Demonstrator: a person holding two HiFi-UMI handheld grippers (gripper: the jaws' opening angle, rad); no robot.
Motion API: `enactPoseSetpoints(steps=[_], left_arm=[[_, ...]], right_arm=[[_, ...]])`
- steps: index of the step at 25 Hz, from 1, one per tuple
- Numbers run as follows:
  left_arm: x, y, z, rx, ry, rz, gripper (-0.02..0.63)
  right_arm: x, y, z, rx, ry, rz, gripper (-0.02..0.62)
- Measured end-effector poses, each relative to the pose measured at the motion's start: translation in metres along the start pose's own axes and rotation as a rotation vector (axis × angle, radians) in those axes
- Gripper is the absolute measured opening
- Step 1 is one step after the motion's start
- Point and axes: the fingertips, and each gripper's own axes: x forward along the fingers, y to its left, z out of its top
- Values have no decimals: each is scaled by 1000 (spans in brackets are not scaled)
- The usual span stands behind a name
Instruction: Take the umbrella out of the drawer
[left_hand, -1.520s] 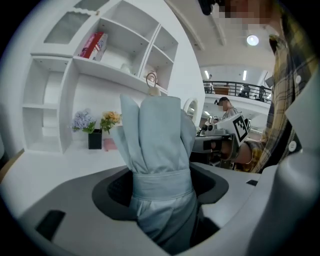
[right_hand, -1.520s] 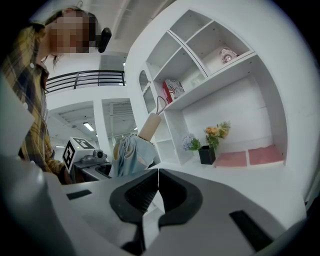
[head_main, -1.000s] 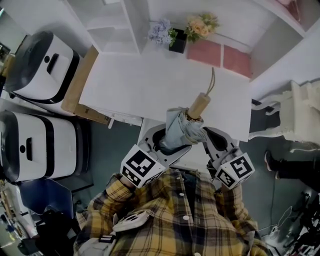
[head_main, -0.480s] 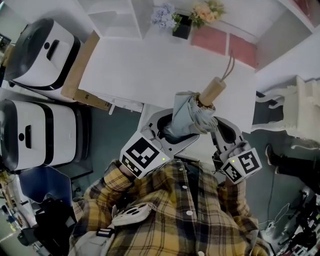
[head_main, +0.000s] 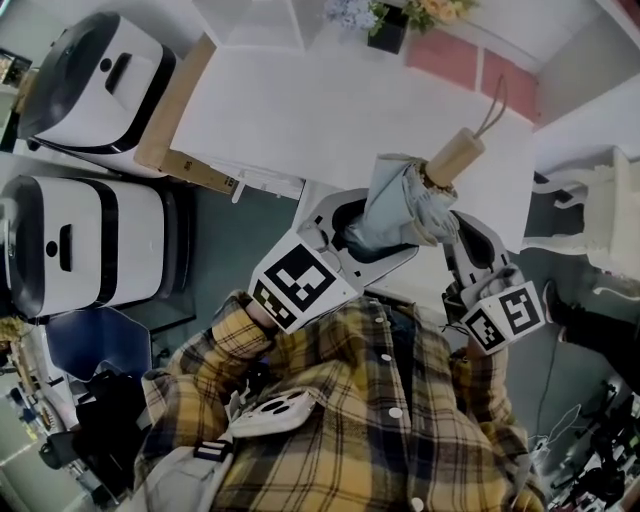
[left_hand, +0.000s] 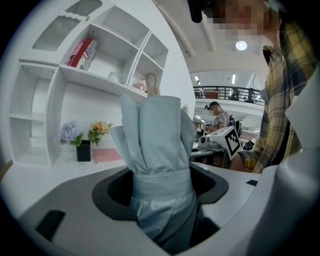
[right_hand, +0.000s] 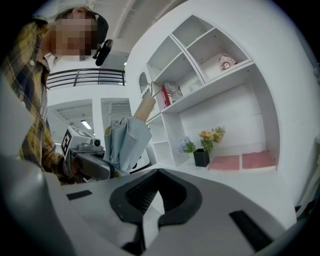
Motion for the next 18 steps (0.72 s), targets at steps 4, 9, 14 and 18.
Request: enactPoseSetpoints(steps=[4, 9, 14, 18], left_arm=[[0, 0, 0, 6, 7, -2, 320], [-1, 3, -1, 3, 9, 2, 319], [-1, 3, -2, 5, 16, 3, 319], [0, 3, -4, 6, 23, 0, 321]], right_arm=[[1, -1, -3, -3, 9, -3, 17], [4, -1, -6, 5, 20, -4, 17], [2, 0, -7, 10, 17, -3, 17], [1, 0, -9, 16, 17, -4, 17]])
